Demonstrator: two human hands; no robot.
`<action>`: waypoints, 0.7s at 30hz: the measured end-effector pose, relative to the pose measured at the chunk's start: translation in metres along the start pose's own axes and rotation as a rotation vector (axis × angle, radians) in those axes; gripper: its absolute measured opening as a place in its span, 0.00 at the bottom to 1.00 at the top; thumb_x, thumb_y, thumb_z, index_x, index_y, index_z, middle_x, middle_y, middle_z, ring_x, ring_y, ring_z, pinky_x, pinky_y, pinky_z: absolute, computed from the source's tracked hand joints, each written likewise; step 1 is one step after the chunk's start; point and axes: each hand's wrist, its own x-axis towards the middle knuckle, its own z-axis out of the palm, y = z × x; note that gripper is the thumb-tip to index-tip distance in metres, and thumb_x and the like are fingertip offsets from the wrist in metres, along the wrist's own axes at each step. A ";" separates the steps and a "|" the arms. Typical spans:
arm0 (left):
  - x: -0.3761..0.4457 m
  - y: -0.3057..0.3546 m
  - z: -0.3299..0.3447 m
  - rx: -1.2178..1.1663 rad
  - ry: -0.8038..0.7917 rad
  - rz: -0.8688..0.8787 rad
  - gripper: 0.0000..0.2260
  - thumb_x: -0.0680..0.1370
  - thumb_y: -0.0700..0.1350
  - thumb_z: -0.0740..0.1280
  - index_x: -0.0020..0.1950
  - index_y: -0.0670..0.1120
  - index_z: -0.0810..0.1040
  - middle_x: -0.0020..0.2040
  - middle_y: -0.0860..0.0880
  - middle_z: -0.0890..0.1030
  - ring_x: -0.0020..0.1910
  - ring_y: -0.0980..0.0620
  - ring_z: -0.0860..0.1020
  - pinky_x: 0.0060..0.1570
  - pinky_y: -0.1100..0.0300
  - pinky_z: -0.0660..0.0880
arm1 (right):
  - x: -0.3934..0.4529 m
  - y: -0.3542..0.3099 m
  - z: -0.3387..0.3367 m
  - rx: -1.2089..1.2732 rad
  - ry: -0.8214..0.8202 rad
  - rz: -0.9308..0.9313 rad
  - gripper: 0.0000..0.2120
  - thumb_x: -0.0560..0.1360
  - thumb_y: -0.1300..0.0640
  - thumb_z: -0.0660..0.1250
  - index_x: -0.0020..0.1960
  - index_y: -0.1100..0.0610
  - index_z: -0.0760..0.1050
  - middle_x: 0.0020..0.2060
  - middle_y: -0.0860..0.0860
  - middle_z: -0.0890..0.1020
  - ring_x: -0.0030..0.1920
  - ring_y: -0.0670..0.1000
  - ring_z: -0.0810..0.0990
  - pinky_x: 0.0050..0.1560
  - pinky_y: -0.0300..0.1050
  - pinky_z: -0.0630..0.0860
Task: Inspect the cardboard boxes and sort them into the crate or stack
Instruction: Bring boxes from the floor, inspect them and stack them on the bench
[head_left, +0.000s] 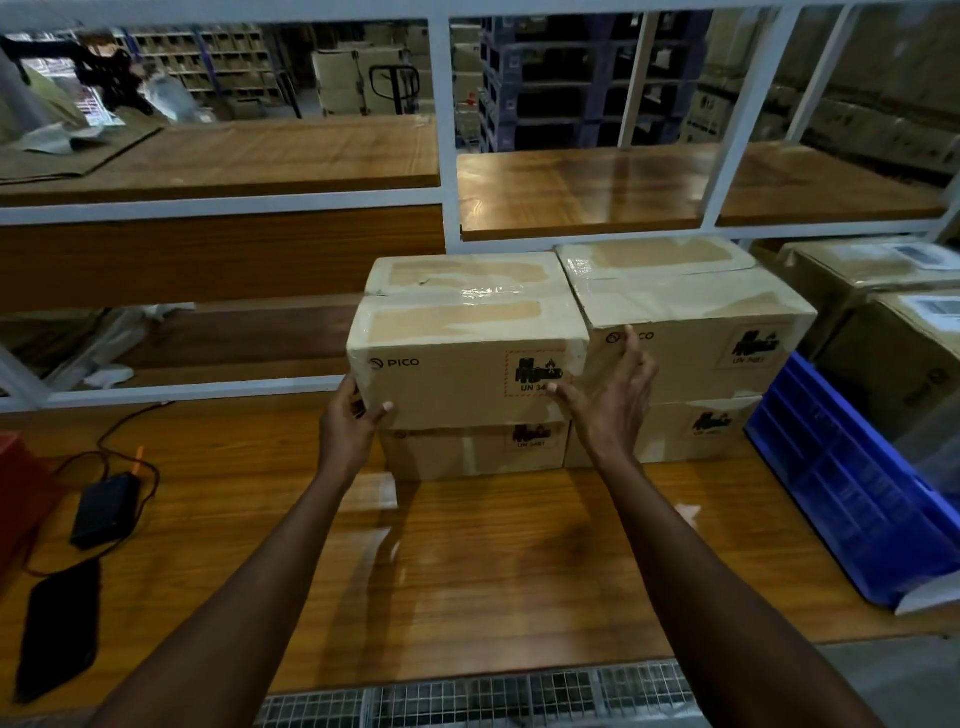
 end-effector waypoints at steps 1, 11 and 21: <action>0.002 -0.001 0.001 0.006 0.001 -0.001 0.25 0.79 0.41 0.72 0.75 0.52 0.73 0.63 0.53 0.80 0.61 0.53 0.78 0.54 0.48 0.82 | 0.001 -0.001 0.002 -0.004 0.013 0.005 0.61 0.61 0.46 0.86 0.83 0.48 0.52 0.75 0.61 0.64 0.70 0.61 0.71 0.65 0.55 0.73; 0.011 -0.014 0.008 0.097 0.011 -0.060 0.17 0.79 0.49 0.72 0.67 0.48 0.80 0.58 0.49 0.85 0.55 0.51 0.83 0.51 0.50 0.82 | -0.004 0.003 0.020 -0.047 0.043 0.044 0.27 0.69 0.43 0.81 0.59 0.51 0.72 0.52 0.48 0.76 0.49 0.50 0.77 0.44 0.44 0.72; 0.016 -0.019 0.014 0.130 0.013 -0.142 0.12 0.81 0.52 0.68 0.62 0.49 0.82 0.54 0.50 0.86 0.52 0.52 0.83 0.47 0.53 0.80 | -0.003 0.003 0.023 0.011 -0.022 0.097 0.15 0.73 0.37 0.74 0.43 0.46 0.74 0.35 0.40 0.76 0.38 0.45 0.77 0.41 0.44 0.72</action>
